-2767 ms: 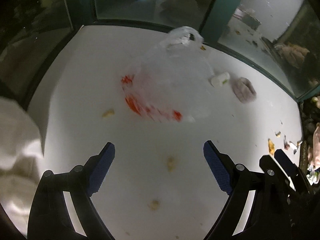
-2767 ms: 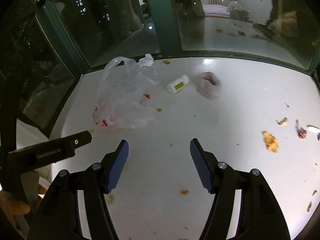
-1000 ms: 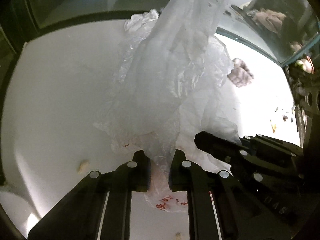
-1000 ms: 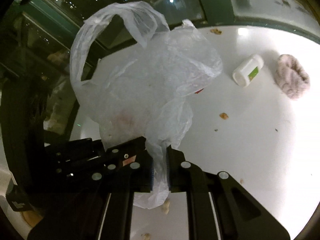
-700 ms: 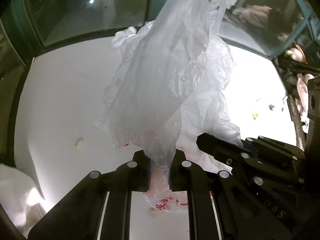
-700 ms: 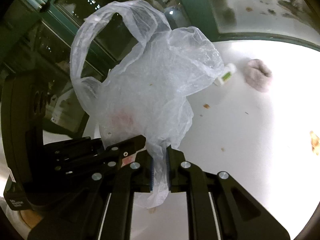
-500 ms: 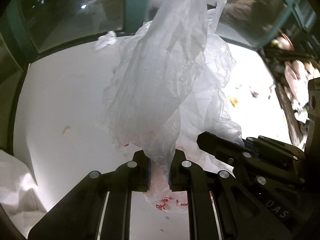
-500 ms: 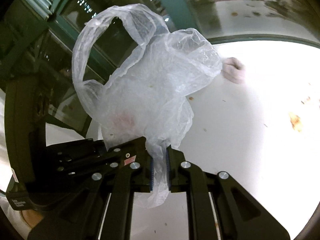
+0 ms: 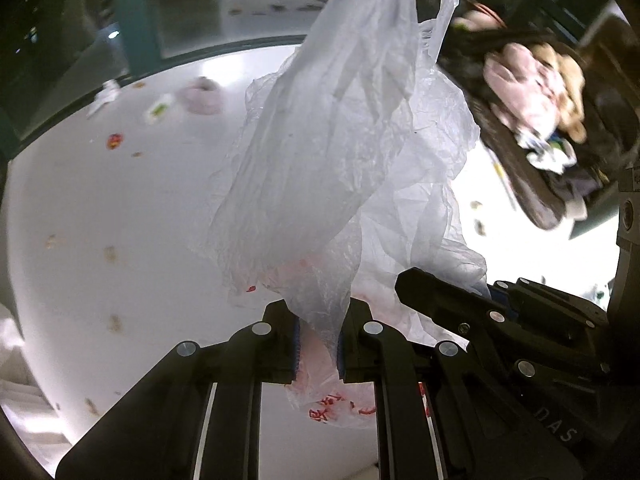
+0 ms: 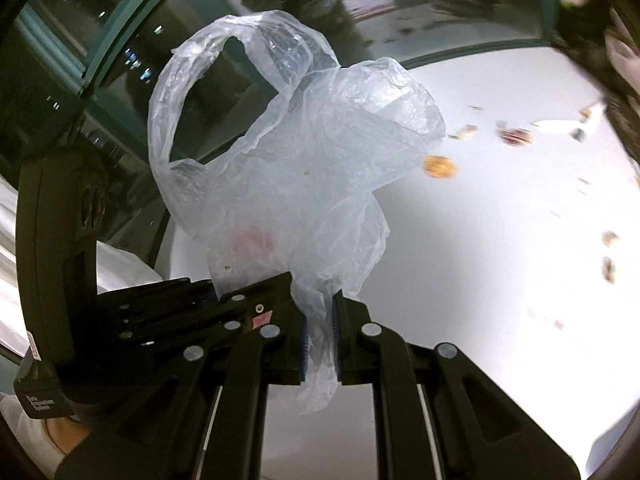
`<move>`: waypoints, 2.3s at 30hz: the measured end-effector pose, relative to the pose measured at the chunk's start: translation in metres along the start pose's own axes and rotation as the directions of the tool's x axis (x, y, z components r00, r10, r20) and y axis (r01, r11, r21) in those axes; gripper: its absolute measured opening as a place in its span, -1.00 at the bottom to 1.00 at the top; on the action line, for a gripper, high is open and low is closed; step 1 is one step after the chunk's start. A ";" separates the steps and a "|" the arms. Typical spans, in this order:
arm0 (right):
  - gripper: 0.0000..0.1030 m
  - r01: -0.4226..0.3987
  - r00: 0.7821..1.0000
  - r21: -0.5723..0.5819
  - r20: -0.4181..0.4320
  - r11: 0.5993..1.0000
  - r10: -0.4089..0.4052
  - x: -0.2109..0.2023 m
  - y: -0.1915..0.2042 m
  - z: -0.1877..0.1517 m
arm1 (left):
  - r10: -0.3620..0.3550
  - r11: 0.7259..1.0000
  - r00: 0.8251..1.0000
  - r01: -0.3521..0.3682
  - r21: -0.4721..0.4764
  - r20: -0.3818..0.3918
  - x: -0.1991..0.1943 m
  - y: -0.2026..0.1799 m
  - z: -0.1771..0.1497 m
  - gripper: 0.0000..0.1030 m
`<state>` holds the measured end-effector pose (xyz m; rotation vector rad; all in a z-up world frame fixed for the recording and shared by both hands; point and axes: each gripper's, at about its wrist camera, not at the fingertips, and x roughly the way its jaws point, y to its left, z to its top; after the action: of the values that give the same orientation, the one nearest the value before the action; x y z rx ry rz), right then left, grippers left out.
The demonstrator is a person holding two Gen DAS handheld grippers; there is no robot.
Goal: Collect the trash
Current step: 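Lift the white plastic bag with the right gripper and carry it to the bin, then lower the white plastic bag into the bin with the right gripper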
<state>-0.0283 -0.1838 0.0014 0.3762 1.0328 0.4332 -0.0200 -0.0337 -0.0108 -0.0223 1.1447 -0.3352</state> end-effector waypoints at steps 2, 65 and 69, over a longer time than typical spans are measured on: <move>-0.78 0.018 1.000 0.023 0.016 1.000 -0.018 -0.025 -0.018 -0.015 | -0.015 1.000 1.000 0.015 0.025 -0.004 0.007 -0.034 -0.005 -0.79; -0.78 0.235 0.834 0.852 0.069 0.467 -0.547 -0.372 -0.404 -0.306 | -0.080 0.517 0.872 0.450 0.728 -0.482 0.155 -0.668 -0.171 -0.44; -0.79 0.233 0.874 0.855 0.025 0.463 -0.486 -0.360 -0.430 -0.310 | -0.031 0.493 0.904 0.385 0.780 -0.426 0.169 -0.678 -0.178 -0.46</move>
<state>-0.3892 -0.7058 -0.0896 1.0276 0.9583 -0.5688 -0.2865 -0.6967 -0.1087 0.8327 1.2284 -1.1656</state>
